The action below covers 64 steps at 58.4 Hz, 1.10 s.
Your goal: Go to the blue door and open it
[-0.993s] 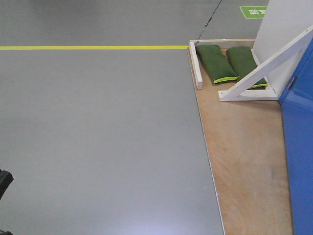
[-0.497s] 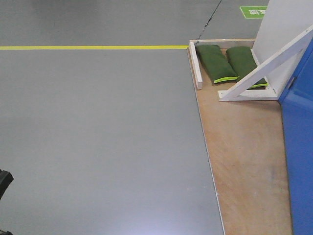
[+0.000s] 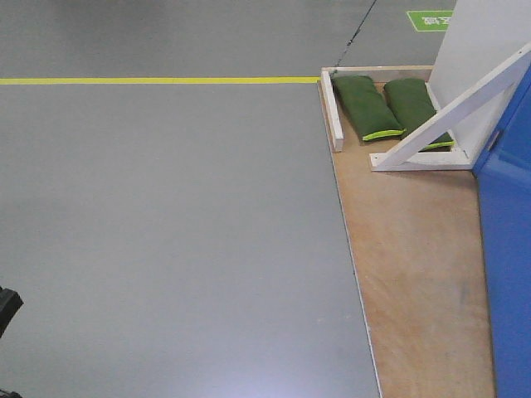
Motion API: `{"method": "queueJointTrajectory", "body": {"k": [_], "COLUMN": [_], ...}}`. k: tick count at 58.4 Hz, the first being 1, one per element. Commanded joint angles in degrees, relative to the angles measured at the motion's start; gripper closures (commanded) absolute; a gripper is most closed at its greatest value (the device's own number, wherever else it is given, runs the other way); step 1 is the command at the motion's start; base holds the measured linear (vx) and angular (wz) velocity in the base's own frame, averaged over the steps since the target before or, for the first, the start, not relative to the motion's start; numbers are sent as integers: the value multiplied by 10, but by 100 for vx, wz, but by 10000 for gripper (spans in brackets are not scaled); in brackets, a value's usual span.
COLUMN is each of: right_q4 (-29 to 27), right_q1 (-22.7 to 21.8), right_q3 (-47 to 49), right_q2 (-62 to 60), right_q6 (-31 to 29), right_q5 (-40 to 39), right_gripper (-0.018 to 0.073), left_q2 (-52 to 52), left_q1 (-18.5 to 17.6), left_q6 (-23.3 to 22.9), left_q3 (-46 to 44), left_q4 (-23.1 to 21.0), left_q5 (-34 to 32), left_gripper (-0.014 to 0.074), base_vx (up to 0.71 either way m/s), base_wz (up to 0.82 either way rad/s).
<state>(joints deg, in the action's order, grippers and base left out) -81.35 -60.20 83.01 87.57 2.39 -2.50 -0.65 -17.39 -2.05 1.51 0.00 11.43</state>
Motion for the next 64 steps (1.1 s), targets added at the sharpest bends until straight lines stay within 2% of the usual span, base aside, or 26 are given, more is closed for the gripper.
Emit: {"method": "queueJointTrajectory", "body": {"k": [1,53,58,64], "right_q4": [1,-8,-9,-9], "right_q1": [0,2,13,48], "right_q3": [21,20,20,20], "right_q2": [-28,-56,-56,-56], "right_q6": [-1,-1,-1,-1], "right_q5": [33,76,78,70], "right_gripper": [561,561,561,561], "left_q2": [-7,-7,-7,-7], "left_q1": [-2,-2,-2,-2], "left_q6": [-3,-3,-3,-3], "left_q3": [-14,-14,-14,-14], "left_q4": [-3,-3,-3,-3], "left_q5": [-50,-50,-50,-50], "left_gripper": [524,524,524,524], "base_vx": [0,0,0,0], "base_wz": [0,0,0,0]}}
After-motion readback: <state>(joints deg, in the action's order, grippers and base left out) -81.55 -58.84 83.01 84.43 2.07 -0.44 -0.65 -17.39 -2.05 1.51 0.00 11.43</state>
